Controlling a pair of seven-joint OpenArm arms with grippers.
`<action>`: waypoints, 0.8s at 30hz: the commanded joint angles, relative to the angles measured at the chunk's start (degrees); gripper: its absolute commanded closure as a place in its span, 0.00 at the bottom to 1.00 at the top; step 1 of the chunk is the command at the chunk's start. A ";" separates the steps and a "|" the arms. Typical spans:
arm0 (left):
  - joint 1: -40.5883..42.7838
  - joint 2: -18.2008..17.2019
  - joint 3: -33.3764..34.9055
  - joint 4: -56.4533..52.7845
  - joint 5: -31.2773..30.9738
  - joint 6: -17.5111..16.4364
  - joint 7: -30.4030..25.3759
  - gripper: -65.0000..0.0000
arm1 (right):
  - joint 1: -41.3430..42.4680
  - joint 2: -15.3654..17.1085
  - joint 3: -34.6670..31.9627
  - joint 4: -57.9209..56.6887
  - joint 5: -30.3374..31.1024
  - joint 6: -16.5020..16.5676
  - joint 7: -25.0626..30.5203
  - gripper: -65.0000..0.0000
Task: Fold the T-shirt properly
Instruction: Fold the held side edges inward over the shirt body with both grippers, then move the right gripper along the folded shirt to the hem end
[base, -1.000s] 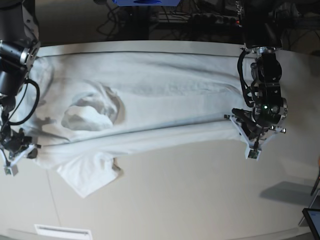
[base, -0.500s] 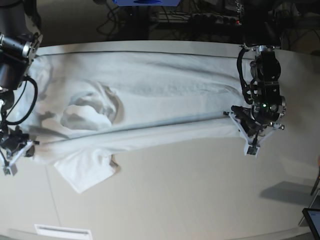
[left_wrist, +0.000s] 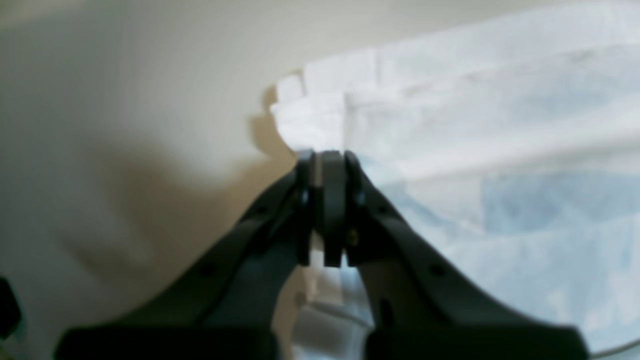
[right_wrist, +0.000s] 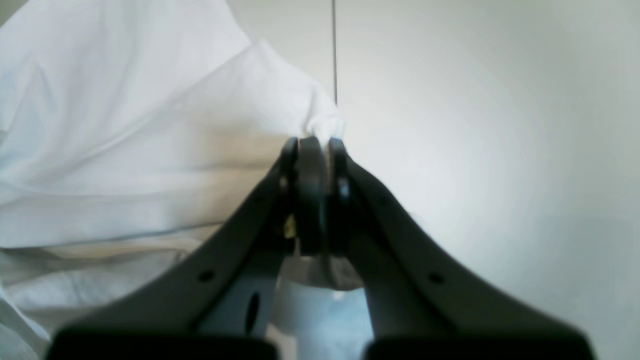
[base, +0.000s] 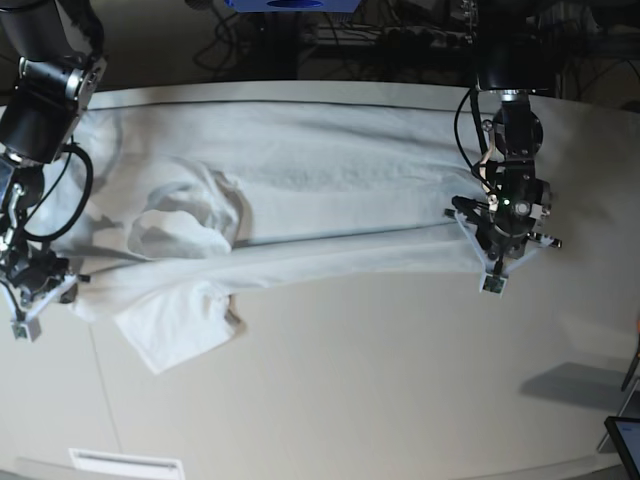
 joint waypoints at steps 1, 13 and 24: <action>-1.22 -0.83 -0.58 0.75 -0.02 0.50 -0.94 1.00 | 1.26 1.29 0.30 0.95 0.17 -0.30 1.26 1.00; -1.49 -0.74 -0.23 1.19 -1.51 0.50 -0.94 1.00 | 1.26 1.29 0.48 1.21 0.26 -7.86 1.35 0.80; -1.14 -0.74 -0.76 1.27 -1.51 0.50 -0.94 1.00 | 1.78 1.29 12.43 1.57 0.35 -11.64 3.11 0.47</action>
